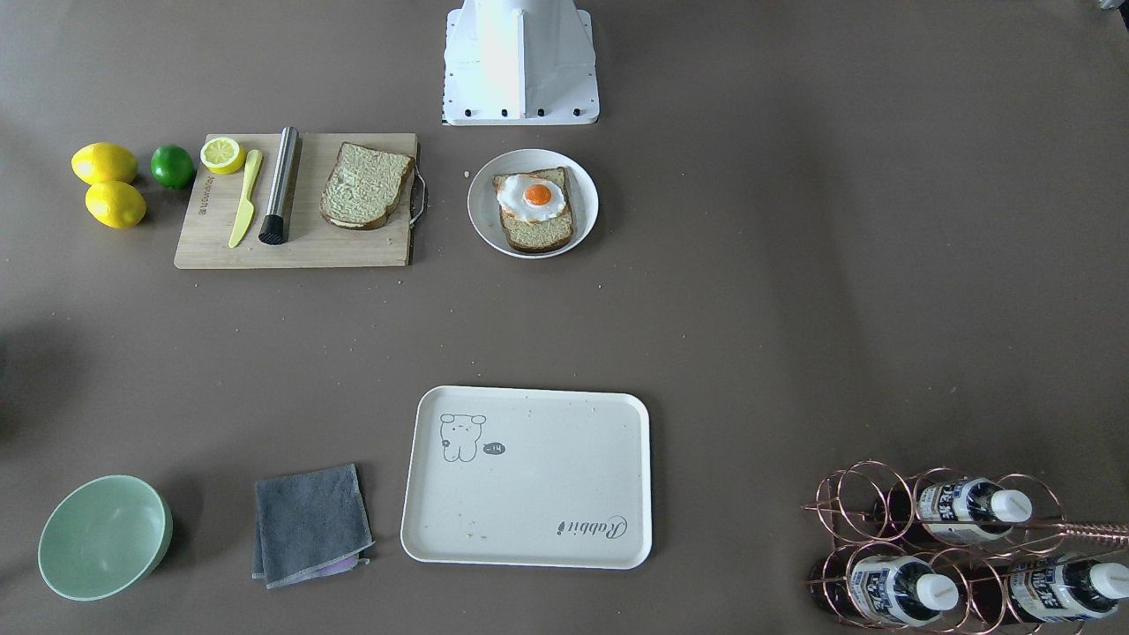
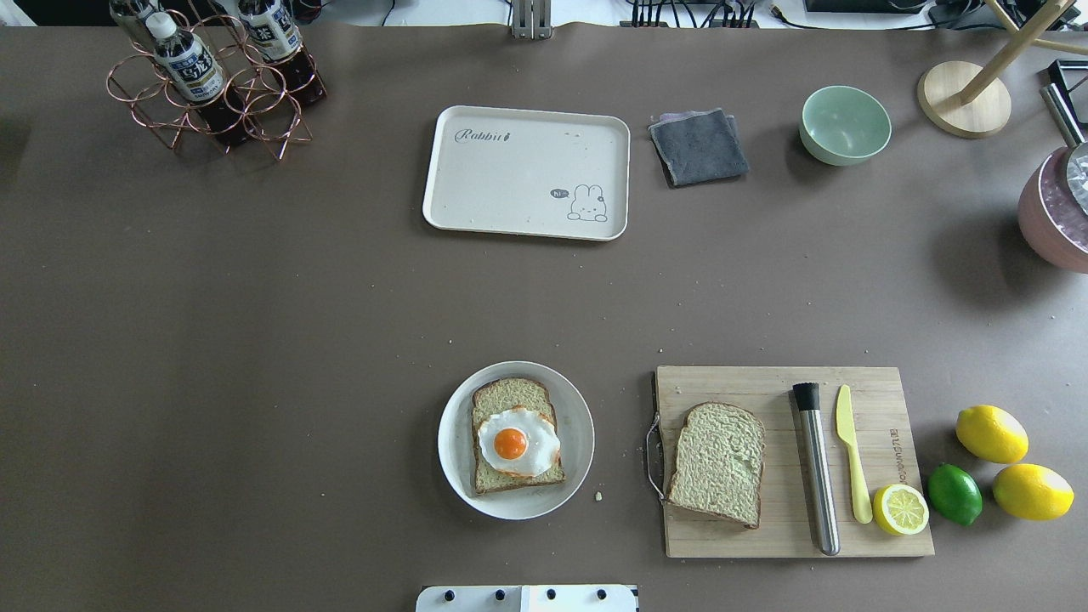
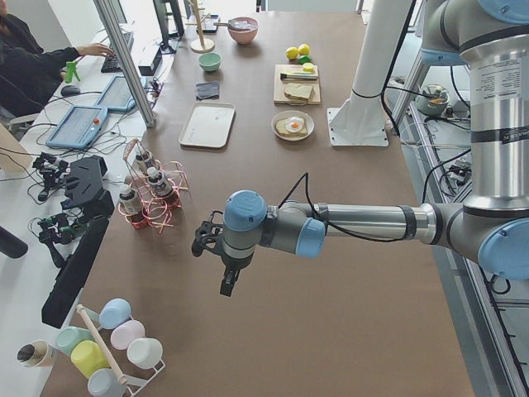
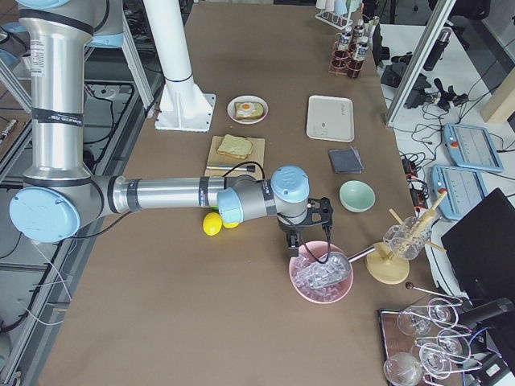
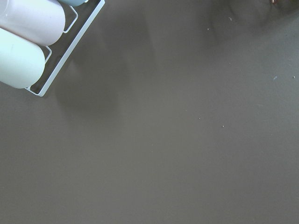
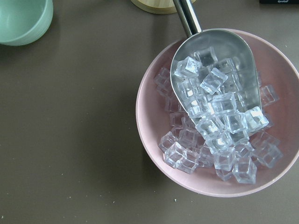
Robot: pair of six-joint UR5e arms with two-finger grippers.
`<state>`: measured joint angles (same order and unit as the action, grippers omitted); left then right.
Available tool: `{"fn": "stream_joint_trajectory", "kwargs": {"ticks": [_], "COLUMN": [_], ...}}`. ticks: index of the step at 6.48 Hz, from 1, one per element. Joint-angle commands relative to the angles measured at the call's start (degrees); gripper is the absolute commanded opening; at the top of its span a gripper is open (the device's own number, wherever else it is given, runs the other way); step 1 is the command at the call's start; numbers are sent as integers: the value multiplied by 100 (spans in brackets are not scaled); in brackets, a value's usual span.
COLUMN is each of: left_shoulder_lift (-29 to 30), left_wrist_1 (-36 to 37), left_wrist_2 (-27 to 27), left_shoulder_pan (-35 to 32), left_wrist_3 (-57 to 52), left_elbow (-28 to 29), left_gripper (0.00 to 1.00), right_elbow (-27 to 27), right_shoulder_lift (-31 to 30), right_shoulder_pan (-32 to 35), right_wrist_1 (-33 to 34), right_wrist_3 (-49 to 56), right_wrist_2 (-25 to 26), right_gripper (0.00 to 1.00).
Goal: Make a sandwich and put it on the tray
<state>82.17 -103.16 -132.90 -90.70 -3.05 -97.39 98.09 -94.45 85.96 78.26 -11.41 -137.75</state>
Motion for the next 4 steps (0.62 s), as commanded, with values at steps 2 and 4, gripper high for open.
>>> {"fn": "stream_joint_trajectory", "kwargs": {"ticks": [2, 4], "left_shoulder_lift": [44, -17], "left_wrist_1": [-29, -431], "left_wrist_2": [0, -17], "left_shoulder_pan": [0, 0], "left_wrist_3": [-11, -11], "left_elbow": [63, 89], "left_gripper": [98, 98], "right_elbow": [43, 27], "right_shoulder_lift": [-11, 50], "right_shoulder_pan": [0, 0], "right_wrist_1": [-21, -31], "right_wrist_3": [34, 8], "right_wrist_2": [-136, -190], "right_gripper": [100, 100]}}
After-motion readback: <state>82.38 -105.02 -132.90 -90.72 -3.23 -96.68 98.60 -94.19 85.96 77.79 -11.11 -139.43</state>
